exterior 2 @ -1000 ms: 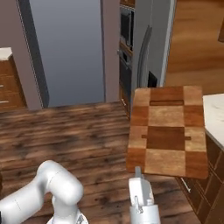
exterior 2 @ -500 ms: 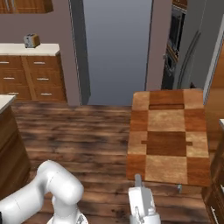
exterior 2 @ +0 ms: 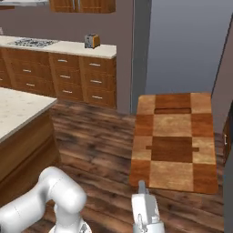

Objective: Move the cutting board and knife to the sink. Then move spray from the cabinet to the counter.

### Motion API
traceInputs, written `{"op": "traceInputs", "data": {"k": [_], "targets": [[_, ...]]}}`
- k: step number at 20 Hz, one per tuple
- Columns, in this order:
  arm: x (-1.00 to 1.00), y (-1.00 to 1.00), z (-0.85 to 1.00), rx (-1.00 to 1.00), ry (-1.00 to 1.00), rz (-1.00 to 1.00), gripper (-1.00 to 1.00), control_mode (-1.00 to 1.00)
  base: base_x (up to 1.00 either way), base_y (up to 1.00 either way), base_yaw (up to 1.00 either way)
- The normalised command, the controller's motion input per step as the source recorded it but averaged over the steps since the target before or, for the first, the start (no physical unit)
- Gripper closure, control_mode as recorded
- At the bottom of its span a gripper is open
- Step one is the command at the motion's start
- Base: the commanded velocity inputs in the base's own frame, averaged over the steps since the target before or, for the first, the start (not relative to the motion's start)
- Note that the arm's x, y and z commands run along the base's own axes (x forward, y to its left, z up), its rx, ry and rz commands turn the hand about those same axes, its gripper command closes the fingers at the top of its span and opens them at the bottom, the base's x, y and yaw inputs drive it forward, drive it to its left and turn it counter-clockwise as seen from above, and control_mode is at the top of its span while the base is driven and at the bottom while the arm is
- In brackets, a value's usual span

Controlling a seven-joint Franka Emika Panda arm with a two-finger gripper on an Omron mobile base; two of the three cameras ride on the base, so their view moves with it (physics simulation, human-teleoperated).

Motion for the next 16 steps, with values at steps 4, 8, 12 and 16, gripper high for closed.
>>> {"op": "traceInputs", "data": {"k": [4, 8, 12, 16], "targets": [[0.0, 0.0, 0.0, 0.0, 0.0, 0.0, 1.0, 1.0, 0.63, 0.03, 0.5], [0.0, 0.0, 0.0, 0.0, 0.0, 0.0, 1.0, 1.0, 0.57, 0.05, 0.48], [0.0, 0.0, 0.0, 0.0, 0.0, 0.0, 1.0, 1.0, 0.4, 0.25, 0.45], [0.0, 0.0, 0.0, 0.0, 0.0, 0.0, 1.0, 1.0, 0.1, 0.76, 0.33]]}}
